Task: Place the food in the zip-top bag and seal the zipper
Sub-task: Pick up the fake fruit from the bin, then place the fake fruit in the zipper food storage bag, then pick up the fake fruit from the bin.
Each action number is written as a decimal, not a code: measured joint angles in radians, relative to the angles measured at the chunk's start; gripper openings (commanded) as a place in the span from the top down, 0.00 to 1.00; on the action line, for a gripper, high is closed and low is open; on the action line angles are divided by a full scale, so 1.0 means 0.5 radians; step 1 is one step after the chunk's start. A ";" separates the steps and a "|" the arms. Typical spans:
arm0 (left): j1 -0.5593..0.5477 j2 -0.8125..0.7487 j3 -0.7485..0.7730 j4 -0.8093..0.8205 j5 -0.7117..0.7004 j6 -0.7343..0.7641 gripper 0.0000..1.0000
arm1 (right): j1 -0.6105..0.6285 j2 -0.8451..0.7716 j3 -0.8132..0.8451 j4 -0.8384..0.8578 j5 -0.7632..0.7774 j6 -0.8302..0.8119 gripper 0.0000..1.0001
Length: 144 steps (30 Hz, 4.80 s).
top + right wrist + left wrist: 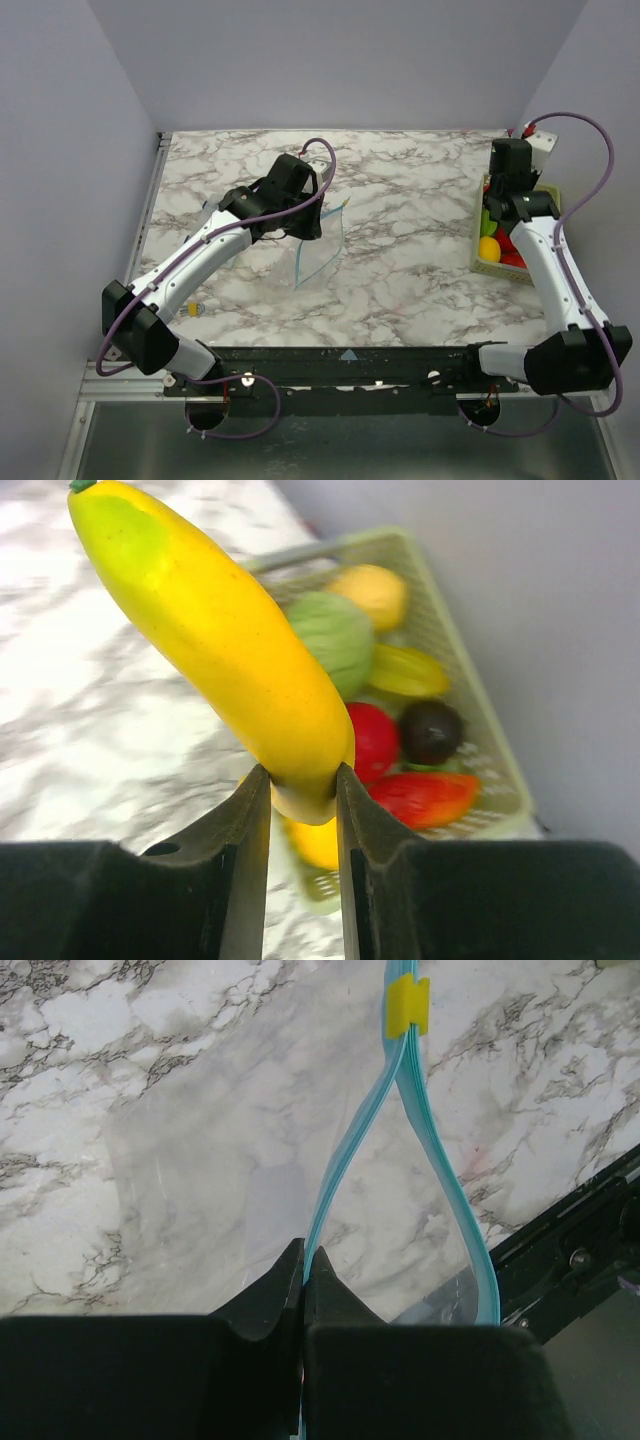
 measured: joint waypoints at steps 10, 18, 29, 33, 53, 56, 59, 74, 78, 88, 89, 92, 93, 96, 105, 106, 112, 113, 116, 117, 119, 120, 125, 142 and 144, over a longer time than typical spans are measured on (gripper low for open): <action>0.004 0.000 0.000 0.003 0.005 0.000 1.00 | 0.000 -0.420 -0.330 0.516 -1.946 0.154 0.99; 0.028 0.000 -0.011 0.037 0.089 0.000 1.00 | 0.011 -0.426 -0.903 1.458 -3.314 0.697 0.99; 0.108 0.000 -0.071 0.128 0.358 -0.033 1.00 | 0.330 -0.428 -1.158 2.856 -3.719 1.421 0.99; 0.140 0.001 -0.085 0.171 0.486 -0.060 1.00 | 0.680 -0.335 -1.158 2.959 -3.594 1.324 0.99; 0.162 0.001 -0.105 0.197 0.601 -0.085 1.00 | 0.920 -0.077 -1.270 2.998 -3.079 0.715 0.35; 0.170 0.001 -0.105 0.197 0.601 -0.085 1.00 | 0.933 -0.115 -1.273 2.815 -2.953 0.636 0.30; 0.175 0.001 -0.108 0.195 0.600 -0.085 1.00 | 0.938 -0.221 -1.260 2.548 -2.805 0.578 0.28; 0.183 0.008 -0.108 0.197 0.595 -0.083 1.00 | 1.279 -0.390 -0.719 1.310 -1.998 0.472 0.36; 0.183 -0.040 -0.127 0.208 0.534 -0.084 1.00 | 1.284 -0.385 -0.633 0.993 -1.695 0.526 0.33; 0.082 -0.241 0.051 0.098 0.281 -0.169 1.00 | 1.279 -0.481 -0.421 0.639 -1.386 0.560 0.29; 0.069 -0.220 0.059 0.093 0.278 -0.175 1.00 | 1.279 -0.476 -0.399 0.628 -1.388 0.559 0.29; 0.065 -0.016 0.117 0.067 0.282 -0.183 1.00 | 1.279 -0.455 -0.365 0.599 -1.401 0.565 0.29; 0.065 0.052 0.121 0.070 0.285 -0.185 1.00 | 1.279 -0.449 -0.365 0.583 -1.405 0.567 0.29; 0.069 0.230 0.043 0.074 0.292 -0.211 1.00 | 1.280 -0.443 -0.365 0.520 -1.351 0.607 0.24; 0.069 0.209 0.143 -0.016 0.267 -0.214 1.00 | 1.161 -0.452 -0.350 0.159 -0.791 0.746 0.17; 0.069 0.201 0.166 -0.034 0.245 -0.210 1.00 | 1.059 -0.446 -0.346 0.131 -0.799 0.747 0.17; 0.069 0.130 0.214 -0.078 0.060 -0.156 1.00 | 0.215 -0.406 -0.370 0.085 -0.858 0.759 0.18; 0.069 0.121 0.209 -0.074 0.033 -0.146 1.00 | 0.127 -0.394 -0.380 0.086 -0.877 0.761 0.19; 0.069 0.111 0.166 -0.068 0.008 -0.124 1.00 | -0.100 -0.316 -0.433 0.118 -1.009 0.774 0.20; 0.069 0.110 0.152 -0.063 0.008 -0.121 1.00 | -0.166 -0.283 -0.462 0.132 -1.042 0.777 0.20; 0.069 0.104 0.108 -0.056 0.008 -0.116 1.00 | -0.288 -0.217 -0.532 0.144 -1.086 0.793 0.22; 0.069 0.096 0.083 -0.051 0.008 -0.113 1.00 | -0.348 -0.193 -0.575 0.152 -1.106 0.813 0.23; 0.069 0.061 0.023 -0.044 0.021 -0.111 1.00 | -0.658 -0.186 -0.816 0.208 -1.287 0.881 0.25; 0.069 0.028 0.008 -0.008 0.121 -0.111 1.00 | -0.815 0.057 -0.916 0.460 -1.386 0.800 0.27; 0.069 0.028 0.008 -0.007 0.130 -0.111 1.00 | -0.816 0.085 -0.916 0.498 -1.383 0.787 0.27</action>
